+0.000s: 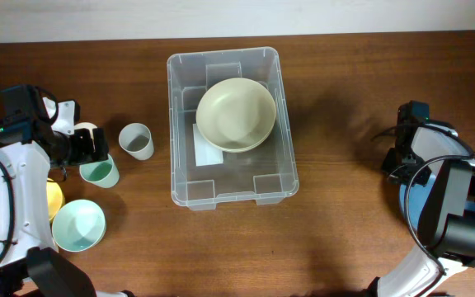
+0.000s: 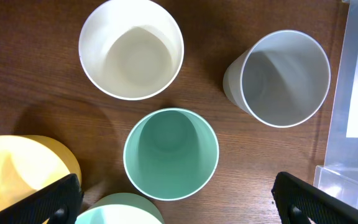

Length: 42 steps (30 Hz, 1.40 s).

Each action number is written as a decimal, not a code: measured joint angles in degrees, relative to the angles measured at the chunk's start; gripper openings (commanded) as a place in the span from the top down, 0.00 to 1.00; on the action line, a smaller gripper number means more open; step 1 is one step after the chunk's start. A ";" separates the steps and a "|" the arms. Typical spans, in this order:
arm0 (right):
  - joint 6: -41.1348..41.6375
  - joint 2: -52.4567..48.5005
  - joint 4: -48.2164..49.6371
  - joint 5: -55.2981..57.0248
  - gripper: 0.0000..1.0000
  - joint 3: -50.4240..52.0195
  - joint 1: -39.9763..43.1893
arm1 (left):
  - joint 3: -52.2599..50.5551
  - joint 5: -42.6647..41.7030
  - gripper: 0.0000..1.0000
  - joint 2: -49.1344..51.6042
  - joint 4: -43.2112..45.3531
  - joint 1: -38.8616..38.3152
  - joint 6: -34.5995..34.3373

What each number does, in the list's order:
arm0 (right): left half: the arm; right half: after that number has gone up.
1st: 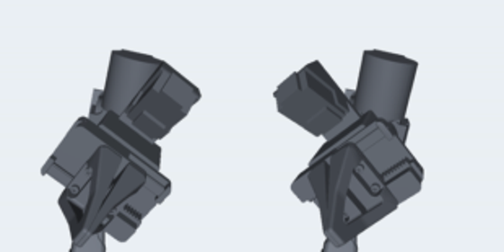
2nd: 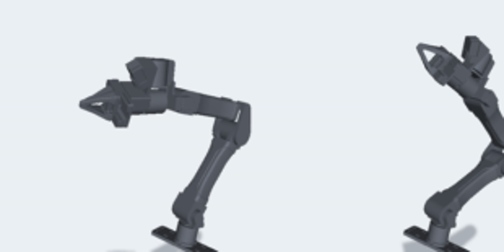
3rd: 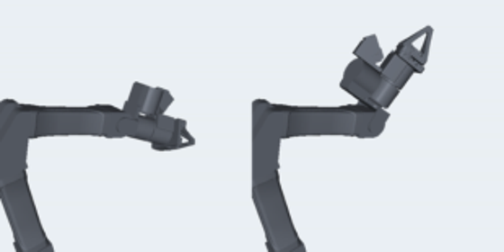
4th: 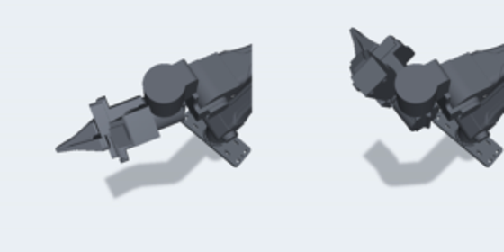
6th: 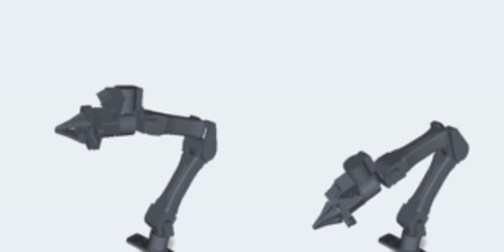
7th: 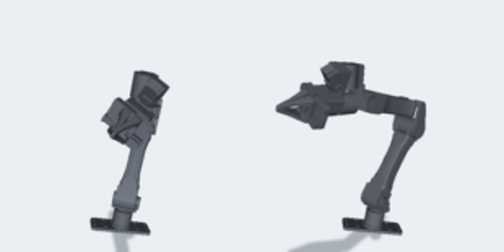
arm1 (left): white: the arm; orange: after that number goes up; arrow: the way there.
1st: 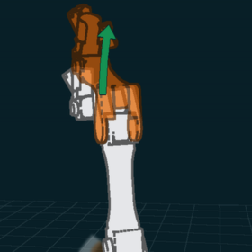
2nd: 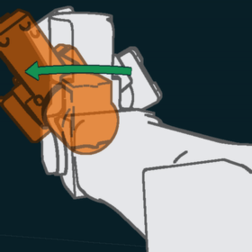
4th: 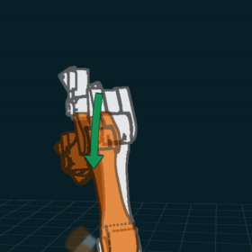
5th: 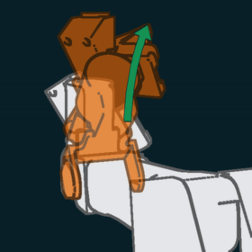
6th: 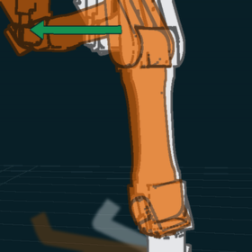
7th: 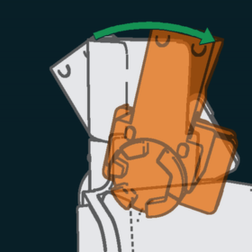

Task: Pack container
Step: 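Lift the teal-blue bowl and lower it into the bin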

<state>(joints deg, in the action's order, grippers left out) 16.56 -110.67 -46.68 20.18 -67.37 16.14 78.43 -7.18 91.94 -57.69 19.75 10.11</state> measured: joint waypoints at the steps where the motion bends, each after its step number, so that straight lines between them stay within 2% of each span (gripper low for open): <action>1: 0.02 0.00 0.00 0.17 0.96 0.00 0.00 | 0.00 0.00 0.00 0.00 0.00 0.00 0.00; 12: -0.04 -0.02 -2.34 0.46 0.96 -0.66 -0.02 | 0.00 0.00 0.00 0.00 0.00 0.00 0.00; 16: -0.72 0.50 -6.43 -0.04 0.96 -5.09 -0.79 | 0.00 0.00 0.00 0.00 0.00 0.00 0.00; 19: -3.85 2.29 -8.96 -0.92 0.96 -12.07 -3.39 | 0.00 0.02 0.00 0.00 0.02 0.00 0.00; 23: -11.43 6.12 -11.39 -4.57 0.96 -23.63 -10.16 | 0.00 -0.02 0.00 0.00 0.00 0.00 0.00; 26: -19.23 8.15 -12.13 -9.62 0.96 -32.94 -18.12 | 0.00 0.00 0.00 0.00 0.00 0.00 0.00; 29: -27.47 9.16 -11.43 -13.68 0.96 -38.07 -26.67 | 0.00 0.00 0.00 0.00 0.00 0.00 0.00; 37: -46.95 8.81 -10.10 -17.42 0.96 -39.30 -47.19 | 0.00 0.02 0.00 0.00 0.00 0.00 0.00; 42: -53.22 5.77 -9.46 -18.25 0.96 -39.30 -53.88 | 0.00 0.00 0.00 0.00 0.00 0.00 0.00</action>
<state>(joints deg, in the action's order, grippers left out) -36.67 -104.90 -56.14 1.93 -106.67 -37.74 78.43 -7.18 91.94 -57.69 19.75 10.11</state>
